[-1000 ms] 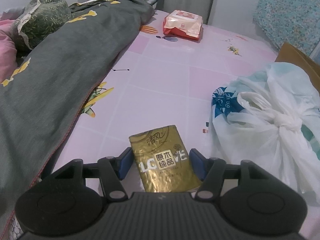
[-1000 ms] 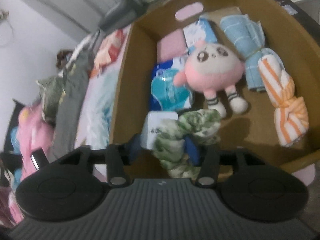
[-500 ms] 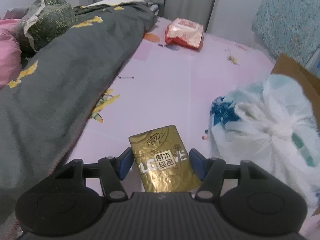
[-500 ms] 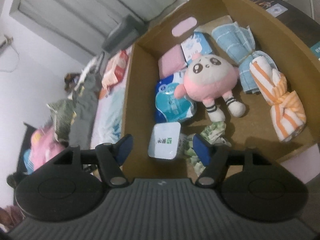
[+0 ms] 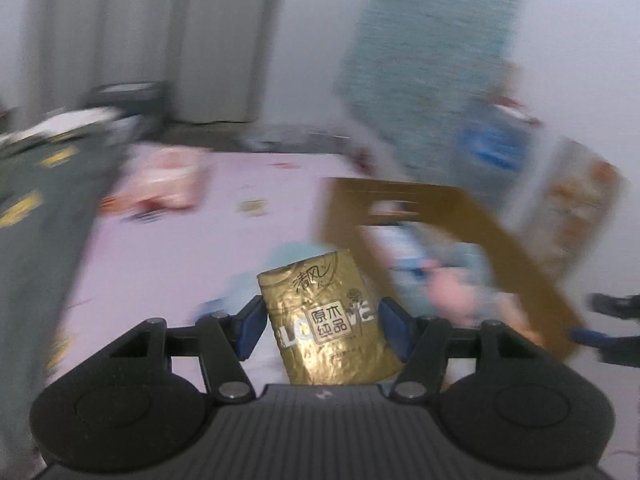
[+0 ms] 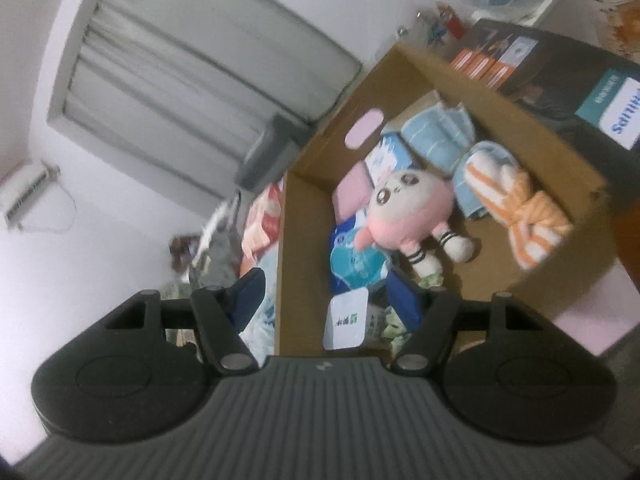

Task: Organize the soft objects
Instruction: 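Carry the gold tissue pack into the box and open the left gripper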

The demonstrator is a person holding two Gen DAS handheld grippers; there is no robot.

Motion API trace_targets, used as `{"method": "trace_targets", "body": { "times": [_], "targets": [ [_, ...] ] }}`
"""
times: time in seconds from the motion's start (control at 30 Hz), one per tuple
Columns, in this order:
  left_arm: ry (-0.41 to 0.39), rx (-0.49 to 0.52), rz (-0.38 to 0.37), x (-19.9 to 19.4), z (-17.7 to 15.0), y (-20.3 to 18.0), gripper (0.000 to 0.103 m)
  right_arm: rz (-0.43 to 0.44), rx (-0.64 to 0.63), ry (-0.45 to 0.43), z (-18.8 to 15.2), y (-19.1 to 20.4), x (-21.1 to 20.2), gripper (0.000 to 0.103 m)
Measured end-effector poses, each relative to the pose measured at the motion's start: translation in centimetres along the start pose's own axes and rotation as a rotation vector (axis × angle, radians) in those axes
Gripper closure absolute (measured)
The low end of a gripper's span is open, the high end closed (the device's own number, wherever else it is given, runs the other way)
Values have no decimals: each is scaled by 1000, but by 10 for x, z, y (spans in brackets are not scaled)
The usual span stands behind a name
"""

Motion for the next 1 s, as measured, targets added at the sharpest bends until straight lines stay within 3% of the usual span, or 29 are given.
{"method": "trace_targets", "body": {
  "times": [0.1, 0.23, 0.4, 0.47, 0.53, 0.63, 0.73, 1.0],
  "targets": [
    [71, 61, -134, 17, 9, -59, 40, 8, 11, -66, 2, -5, -26, 35],
    [206, 147, -234, 60, 6, -134, 40, -4, 39, -134, 2, -19, -57, 35],
    [366, 190, -269, 111, -16, -202, 43, -30, 89, -200, 1, -41, -87, 33],
    [399, 203, -271, 123, -27, -220, 49, -38, 105, -218, -2, -48, -95, 33],
    [421, 215, -279, 131, -37, -235, 47, -42, 117, -229, -4, -54, -100, 32],
    [461, 227, -238, 147, -52, -243, 39, -44, 134, -237, -6, -60, -103, 32],
    [505, 179, -251, 146, -58, -234, 39, -43, 139, -233, -6, -62, -100, 32],
    [386, 118, -265, 106, -25, -198, 33, -46, 124, -217, -8, -56, -88, 31]
  ]
}}
Point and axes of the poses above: each gripper's, at about its wrist camera, not at the fingertips, and x roughly the way its jaws point, y to its left, z to its top, the point moved 8 cm from there along x, roughly the way its jaws point, and after that the axes turned 13 degrees about z, right-handed, at the moved point
